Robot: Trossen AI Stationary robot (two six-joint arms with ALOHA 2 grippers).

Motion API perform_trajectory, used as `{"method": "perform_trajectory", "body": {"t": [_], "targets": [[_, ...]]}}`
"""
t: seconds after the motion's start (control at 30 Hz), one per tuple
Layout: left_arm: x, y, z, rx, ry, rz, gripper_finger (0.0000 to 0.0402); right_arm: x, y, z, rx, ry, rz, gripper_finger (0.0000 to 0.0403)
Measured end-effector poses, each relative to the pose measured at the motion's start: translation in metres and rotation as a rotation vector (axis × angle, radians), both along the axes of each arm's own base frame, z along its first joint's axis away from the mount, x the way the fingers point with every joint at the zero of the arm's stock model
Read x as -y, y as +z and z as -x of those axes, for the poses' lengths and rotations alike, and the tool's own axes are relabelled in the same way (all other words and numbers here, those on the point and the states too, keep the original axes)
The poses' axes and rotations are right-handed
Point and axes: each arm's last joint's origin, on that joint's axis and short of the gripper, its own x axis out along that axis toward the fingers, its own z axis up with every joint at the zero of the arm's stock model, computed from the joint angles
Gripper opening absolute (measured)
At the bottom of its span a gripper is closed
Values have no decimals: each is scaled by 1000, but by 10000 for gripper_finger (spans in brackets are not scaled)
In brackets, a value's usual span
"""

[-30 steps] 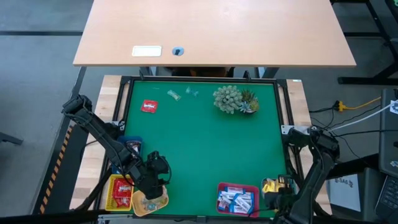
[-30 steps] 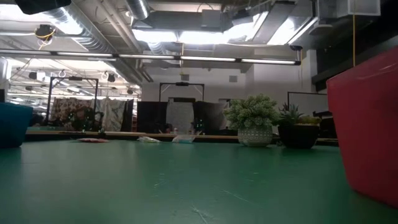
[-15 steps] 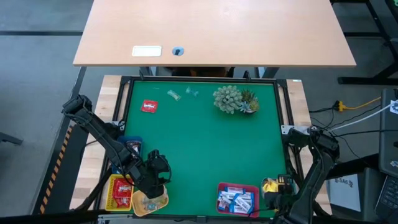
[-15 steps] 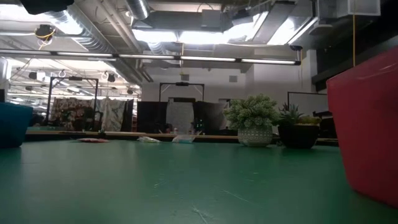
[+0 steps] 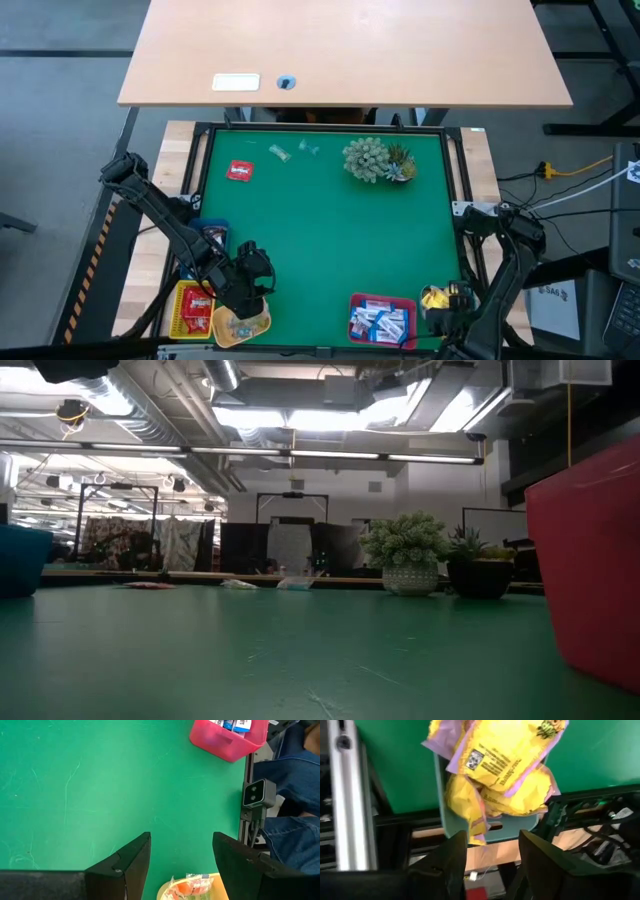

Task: Sort candy
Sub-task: Put the red candy into the yellow bin

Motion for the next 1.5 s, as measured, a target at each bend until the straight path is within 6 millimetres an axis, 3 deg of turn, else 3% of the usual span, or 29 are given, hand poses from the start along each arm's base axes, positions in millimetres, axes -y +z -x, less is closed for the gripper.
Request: {"method": "perform_trajectory", "body": {"t": [0.37, 0.63, 0.83, 0.97, 1.27, 1.5], "targets": [[-5, 0, -4, 1, 22, 0, 200, 0, 22, -22, 26, -16, -115, 179], [-34, 0, -23, 0, 138, -1, 200, 1, 46, -33, 297, 92, -82, 179], [-73, -1, -41, -29, 211, -58, 200, 2, 53, -38, 436, 180, -23, 179], [-105, -7, -44, -162, 189, -111, 200, 2, 53, -39, 454, 188, -10, 179], [-194, -17, -10, -670, 382, -264, 200, 2, 54, -39, 461, 189, -6, 179], [-253, -17, -3, -700, 520, -243, 200, 3, 54, -41, 509, 197, 18, 179]]}}
